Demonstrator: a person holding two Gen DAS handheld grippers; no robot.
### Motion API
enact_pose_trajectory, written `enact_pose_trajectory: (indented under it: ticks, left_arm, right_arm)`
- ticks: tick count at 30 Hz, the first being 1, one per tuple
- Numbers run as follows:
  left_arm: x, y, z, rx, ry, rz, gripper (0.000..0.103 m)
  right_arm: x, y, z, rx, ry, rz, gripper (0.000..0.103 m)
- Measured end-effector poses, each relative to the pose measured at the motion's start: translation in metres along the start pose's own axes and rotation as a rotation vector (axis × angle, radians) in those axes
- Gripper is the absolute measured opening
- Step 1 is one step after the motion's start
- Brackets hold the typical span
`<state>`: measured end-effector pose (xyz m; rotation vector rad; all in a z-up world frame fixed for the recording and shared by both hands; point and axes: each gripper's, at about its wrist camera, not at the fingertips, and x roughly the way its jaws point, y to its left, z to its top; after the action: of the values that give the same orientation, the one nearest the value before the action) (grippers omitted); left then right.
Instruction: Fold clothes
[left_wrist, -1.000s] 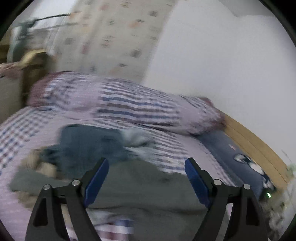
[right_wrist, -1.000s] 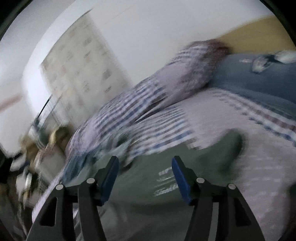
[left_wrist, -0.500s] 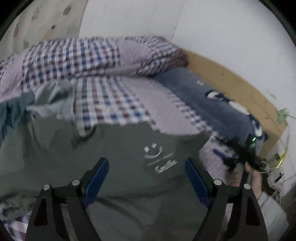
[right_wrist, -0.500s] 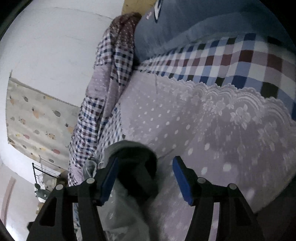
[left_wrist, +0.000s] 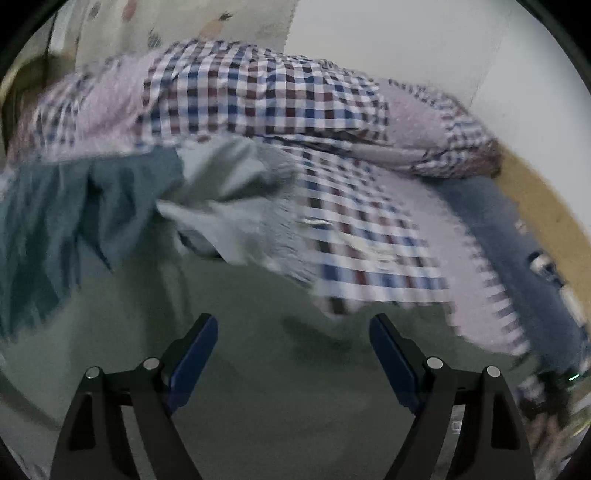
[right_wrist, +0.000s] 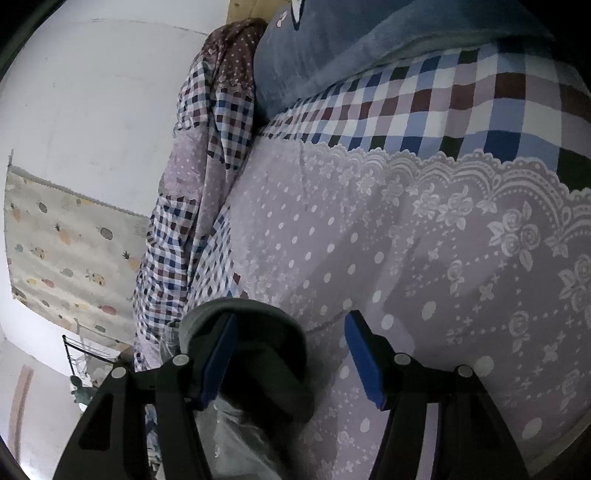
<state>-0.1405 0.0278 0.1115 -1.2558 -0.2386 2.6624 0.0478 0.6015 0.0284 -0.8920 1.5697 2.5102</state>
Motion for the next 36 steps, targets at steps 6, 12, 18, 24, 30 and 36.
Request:
enact_pose_trajectory:
  ticks: [6,12,18,24,30,36]
  left_arm:
    - [0.021,0.005,0.014,0.259,0.058,0.129,0.087]
    - [0.063,0.001,0.007,0.482,0.168,0.206,0.068]
    - [0.074,-0.003,0.002,0.534,0.154,0.185,0.011]
    - [0.045,0.007,0.022,0.444,-0.007,0.182,0.003]
    - [0.032,0.005,0.054,0.367,-0.129,0.208,0.003]
    - [0.075,0.006,0.046,0.336,-0.008,0.267,0.007]
  right_arm:
    - [0.006,0.004,0.001,-0.02,0.006,0.004,0.065]
    - [0.011,0.005,0.002,-0.032,0.008,-0.014,0.065]
    - [0.014,0.006,0.004,-0.041,0.011,-0.023,0.065]
    - [0.018,0.009,0.005,-0.064,0.017,-0.04,0.064]
    - [0.02,0.012,0.004,-0.084,0.024,-0.045,0.065]
    - [0.02,0.012,0.004,-0.081,0.04,-0.028,0.065]
